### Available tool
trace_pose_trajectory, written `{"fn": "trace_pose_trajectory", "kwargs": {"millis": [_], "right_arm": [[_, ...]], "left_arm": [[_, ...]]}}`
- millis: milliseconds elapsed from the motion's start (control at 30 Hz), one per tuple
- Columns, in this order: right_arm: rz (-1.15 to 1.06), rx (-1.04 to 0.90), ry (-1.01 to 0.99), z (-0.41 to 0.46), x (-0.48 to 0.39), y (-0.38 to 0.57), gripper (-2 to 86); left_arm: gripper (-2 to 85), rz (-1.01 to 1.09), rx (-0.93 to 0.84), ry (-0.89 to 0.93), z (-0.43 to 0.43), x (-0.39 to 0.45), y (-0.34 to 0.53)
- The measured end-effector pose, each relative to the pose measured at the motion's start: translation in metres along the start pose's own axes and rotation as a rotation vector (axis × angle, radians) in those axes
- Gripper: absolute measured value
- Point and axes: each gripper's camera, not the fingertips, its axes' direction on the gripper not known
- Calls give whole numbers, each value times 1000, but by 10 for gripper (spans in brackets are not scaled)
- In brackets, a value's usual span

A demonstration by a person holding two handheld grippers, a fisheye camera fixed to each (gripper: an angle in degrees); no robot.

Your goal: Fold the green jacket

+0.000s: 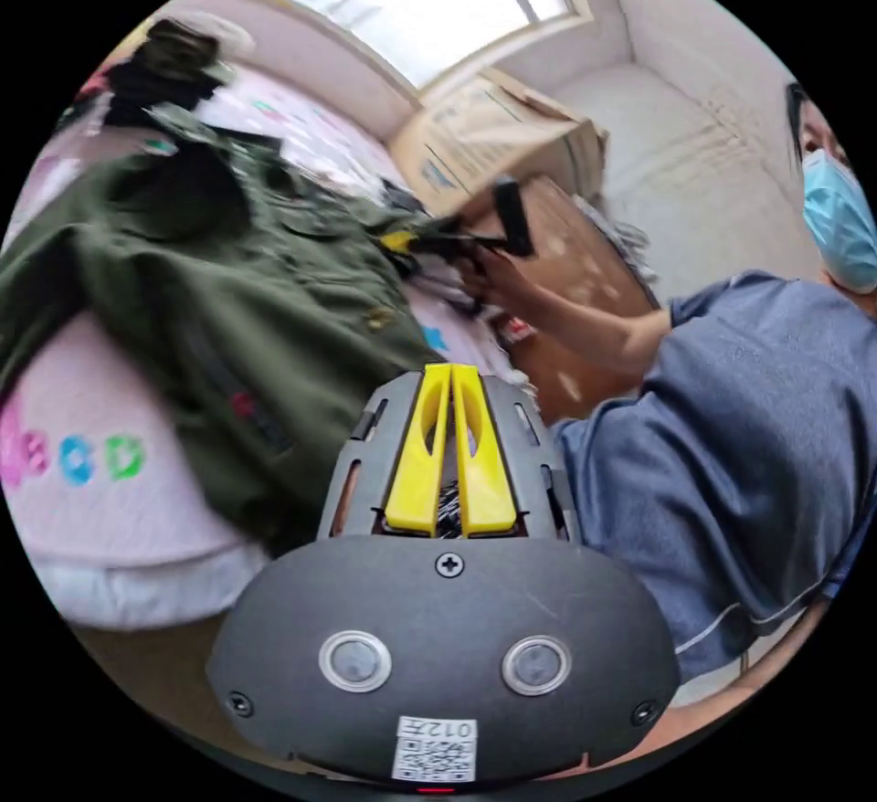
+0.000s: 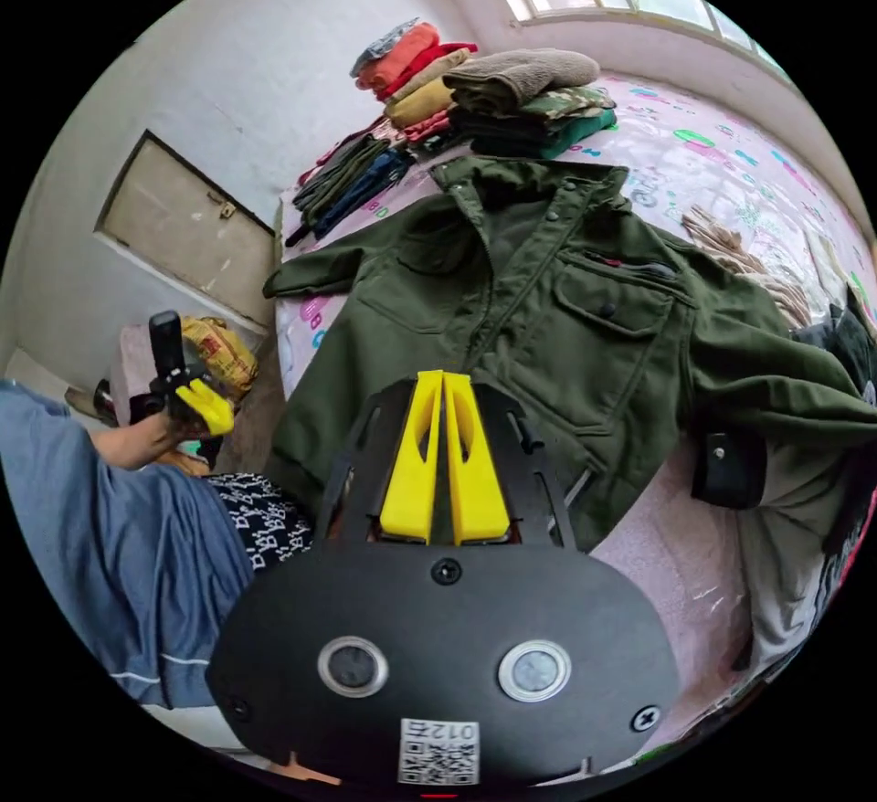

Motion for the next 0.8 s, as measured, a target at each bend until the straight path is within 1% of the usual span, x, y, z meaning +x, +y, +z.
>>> {"fn": "trace_pose_trajectory", "kwargs": {"millis": [33, 67, 133, 167, 200, 233, 267, 333, 400, 433, 500, 600, 667, 700, 733, 800], "right_arm": [[-47, -14, -8, 7, -31, 12, 35], [-72, -15, -8, 10, -47, 19, 42], [-211, -56, 20, 32, -119, 41, 90], [-258, -73, 30, 39, -139, 46, 102], [-356, -106, 56, 55, -178, 58, 119], [-465, -128, 84, 70, -216, 70, 132], [-520, -137, 102, 78, -234, 76, 136], [-719, -166, 199, 109, -293, 102, 155], [-818, -172, 268, 131, -322, 118, 168], [-858, -205, 286, 147, -335, 126, 175], [-886, -260, 286, 169, -350, 135, 182], [-956, -298, 400, 205, -369, 154, 176], [-947, -268, 506, 218, -378, 157, 143], [-931, -233, 565, 219, -384, 155, 110], [-912, -189, 575, 214, -391, 152, 81], [-866, -145, 538, 200, -400, 142, 54]], "left_arm": [[6, -53, 33, -158, -11, 8, 20], [7, -74, 43, -241, -14, 13, 29], [11, -109, -19, -526, -4, 35, 64], [13, -113, -46, -586, 2, 40, 71], [16, -105, -95, -660, 19, 50, 84], [21, -84, -129, -697, 38, 61, 94], [23, -73, -143, -715, 48, 67, 98], [31, -35, -193, -768, 89, 85, 111], [36, -15, -218, -789, 118, 95, 121], [39, -4, -230, -798, 136, 100, 128], [44, 7, -254, -815, 160, 106, 139], [52, 38, -279, -858, 193, 120, 157], [59, 64, -281, -877, 209, 129, 166], [65, 81, -273, -892, 218, 137, 169], [72, 107, -262, -911, 227, 146, 172], [83, 137, -240, -967, 240, 159, 174]]}}
